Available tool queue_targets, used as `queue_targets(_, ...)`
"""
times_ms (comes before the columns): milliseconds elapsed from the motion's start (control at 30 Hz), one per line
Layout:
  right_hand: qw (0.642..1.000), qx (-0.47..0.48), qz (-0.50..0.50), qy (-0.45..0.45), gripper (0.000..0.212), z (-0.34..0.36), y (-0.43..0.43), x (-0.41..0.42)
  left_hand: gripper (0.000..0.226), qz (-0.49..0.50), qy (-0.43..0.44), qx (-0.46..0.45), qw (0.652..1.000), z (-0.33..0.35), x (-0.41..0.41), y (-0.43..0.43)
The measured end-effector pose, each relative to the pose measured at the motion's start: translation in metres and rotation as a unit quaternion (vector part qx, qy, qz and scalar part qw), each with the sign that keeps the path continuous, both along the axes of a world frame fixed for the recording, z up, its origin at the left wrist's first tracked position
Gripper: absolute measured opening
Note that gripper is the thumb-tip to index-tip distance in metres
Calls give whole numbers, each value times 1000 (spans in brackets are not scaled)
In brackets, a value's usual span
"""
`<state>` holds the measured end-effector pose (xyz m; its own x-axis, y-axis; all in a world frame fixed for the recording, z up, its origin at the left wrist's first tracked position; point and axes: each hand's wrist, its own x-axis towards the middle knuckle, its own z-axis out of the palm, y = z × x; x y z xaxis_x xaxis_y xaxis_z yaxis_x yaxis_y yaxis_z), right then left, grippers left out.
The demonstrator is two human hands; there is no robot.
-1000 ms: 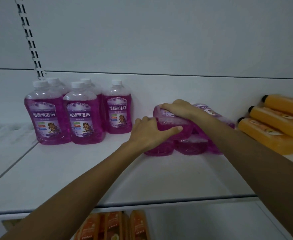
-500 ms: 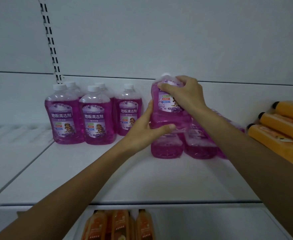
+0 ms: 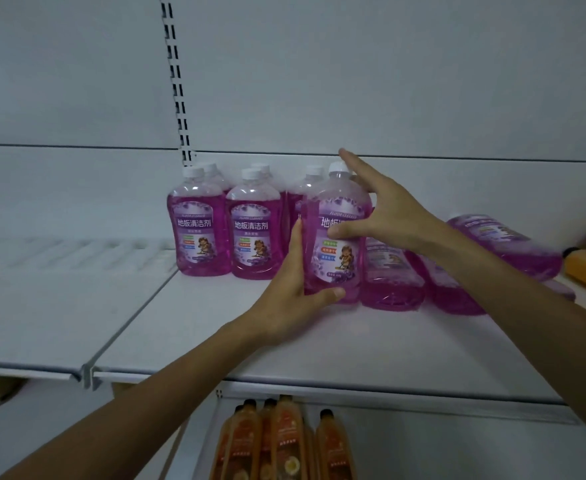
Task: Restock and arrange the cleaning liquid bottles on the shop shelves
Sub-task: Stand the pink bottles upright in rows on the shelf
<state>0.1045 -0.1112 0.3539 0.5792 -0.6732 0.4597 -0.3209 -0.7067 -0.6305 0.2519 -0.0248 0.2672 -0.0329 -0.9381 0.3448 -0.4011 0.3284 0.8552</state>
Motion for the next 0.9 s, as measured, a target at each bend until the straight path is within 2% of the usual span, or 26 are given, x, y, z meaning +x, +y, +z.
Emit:
queue_targets(200, 996, -70, -55, -9, 104, -25, 3, 12, 111, 65, -150, -9, 986, -17, 16, -1)
queue_targets(300, 993, -99, -57, 11, 102, -25, 5, 15, 109, 142, -280, -25, 949, -21, 15, -3)
queue_targets(400, 992, -108, -66, 15, 102, -30, 5, 20, 91, 202, -365, 10, 909, -24, 13, -3)
queue_targets(500, 989, -120, -88, 17, 102, -31, 3, 25, 61, 242, -404, 28, 882, -22, 8, 0)
queue_targets(567, 988, -117, -97, 22, 100, -31, 3, 29, 52, 248, -407, 37, 878, -21, 7, 1)
queue_targets(767, 988, -134, -80, 23, 96, -30, -12, 39, 43, 239, -413, 65, 876, -20, 6, 1)
queue_targets(900, 983, -149, -100, 37, 94, -30, -21, 52, 42, 230, -447, 72, 862, -20, 5, 1)
